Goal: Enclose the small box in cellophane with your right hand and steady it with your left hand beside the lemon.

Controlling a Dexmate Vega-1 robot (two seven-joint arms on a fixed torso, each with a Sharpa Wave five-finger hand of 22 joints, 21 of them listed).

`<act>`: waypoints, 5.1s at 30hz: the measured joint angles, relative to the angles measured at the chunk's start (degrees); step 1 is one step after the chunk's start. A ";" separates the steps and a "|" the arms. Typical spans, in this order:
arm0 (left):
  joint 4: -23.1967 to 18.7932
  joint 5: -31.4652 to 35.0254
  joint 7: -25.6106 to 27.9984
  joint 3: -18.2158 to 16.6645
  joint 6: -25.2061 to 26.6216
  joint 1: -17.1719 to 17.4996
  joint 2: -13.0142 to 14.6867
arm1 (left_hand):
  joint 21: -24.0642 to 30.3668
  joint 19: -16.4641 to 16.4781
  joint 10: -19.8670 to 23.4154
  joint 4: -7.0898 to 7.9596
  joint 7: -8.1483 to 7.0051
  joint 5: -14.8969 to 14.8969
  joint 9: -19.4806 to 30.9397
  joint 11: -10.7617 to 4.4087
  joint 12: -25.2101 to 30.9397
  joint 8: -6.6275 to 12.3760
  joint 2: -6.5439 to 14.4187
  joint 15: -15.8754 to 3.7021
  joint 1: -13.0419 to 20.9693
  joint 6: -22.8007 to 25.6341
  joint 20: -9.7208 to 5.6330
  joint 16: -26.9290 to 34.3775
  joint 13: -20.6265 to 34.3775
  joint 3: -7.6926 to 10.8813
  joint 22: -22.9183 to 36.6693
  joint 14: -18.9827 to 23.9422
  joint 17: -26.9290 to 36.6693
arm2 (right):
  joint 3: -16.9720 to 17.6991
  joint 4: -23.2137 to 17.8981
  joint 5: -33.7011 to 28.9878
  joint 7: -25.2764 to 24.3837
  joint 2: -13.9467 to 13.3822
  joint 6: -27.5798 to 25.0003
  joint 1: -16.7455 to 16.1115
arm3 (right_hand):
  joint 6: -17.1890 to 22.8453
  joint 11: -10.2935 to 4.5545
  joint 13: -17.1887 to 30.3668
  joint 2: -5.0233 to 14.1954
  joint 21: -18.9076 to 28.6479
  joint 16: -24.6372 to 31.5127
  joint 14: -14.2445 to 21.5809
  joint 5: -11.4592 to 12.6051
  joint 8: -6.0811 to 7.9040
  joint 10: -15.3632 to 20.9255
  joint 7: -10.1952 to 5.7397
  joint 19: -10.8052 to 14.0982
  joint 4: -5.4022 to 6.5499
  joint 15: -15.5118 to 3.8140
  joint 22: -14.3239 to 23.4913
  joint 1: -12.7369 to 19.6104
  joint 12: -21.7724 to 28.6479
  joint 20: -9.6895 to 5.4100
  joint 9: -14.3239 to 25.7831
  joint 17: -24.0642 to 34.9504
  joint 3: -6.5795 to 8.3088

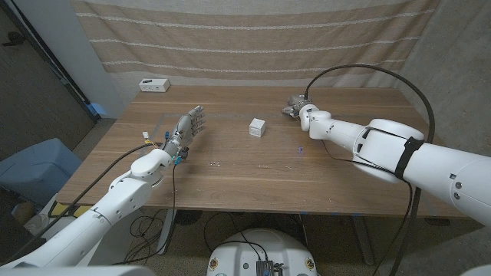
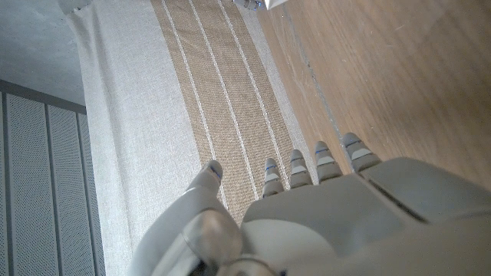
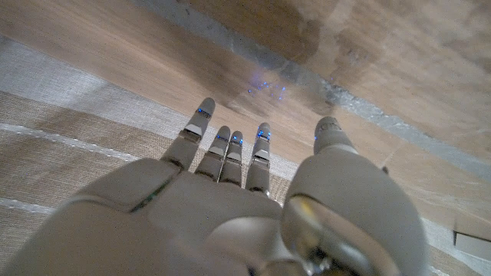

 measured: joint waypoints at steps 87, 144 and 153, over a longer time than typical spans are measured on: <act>5.07 0.09 -6.62 2.73 1.19 -5.55 0.03 | 0.00 0.00 0.00 0.00 0.00 0.00 0.00 0.00 -0.28 0.01 -0.30 0.18 -0.30 0.00 0.00 0.00 -0.01 0.00 0.00 0.18 0.27 | 24.63 -62.61 -2.36 4.23 -26.13 11.20 -29.51 | 29.42 -3.19 -0.32 2.69 2.98 6.29 18.67 0.74 10.41 22.68 3.38 9.33 -5.91 -1.39 0.17 18.86 1.91 -1.93 0.10 -0.51 10.53; 4.37 0.90 -6.39 3.18 1.09 -5.89 0.22 | -0.46 0.43 0.00 0.01 -0.21 0.00 0.00 0.00 -0.67 0.00 -0.30 0.08 -0.30 -0.21 0.18 0.00 -0.01 0.00 0.00 0.69 0.22 | 25.35 -64.21 5.54 26.59 -28.61 17.08 -29.44 | 11.83 1.39 -0.34 -6.73 -0.59 0.13 -3.28 2.93 4.13 -2.03 0.64 -11.35 2.80 4.25 -0.11 -8.14 -0.16 4.29 -0.42 -0.65 -4.20; 2.67 2.47 -4.97 3.24 1.19 -4.94 1.21 | -0.46 0.71 0.21 0.01 -0.21 0.00 0.00 0.21 -0.67 0.01 -0.30 -0.14 -0.30 -0.21 -0.11 0.00 -0.01 0.01 0.00 0.91 0.12 | 25.57 -66.27 2.32 24.94 -29.98 15.76 -30.59 | 8.07 2.29 1.41 0.42 0.53 9.03 8.15 4.01 -0.32 6.13 -0.01 -12.49 0.34 1.56 0.53 -5.86 3.58 4.22 -0.42 0.87 -1.24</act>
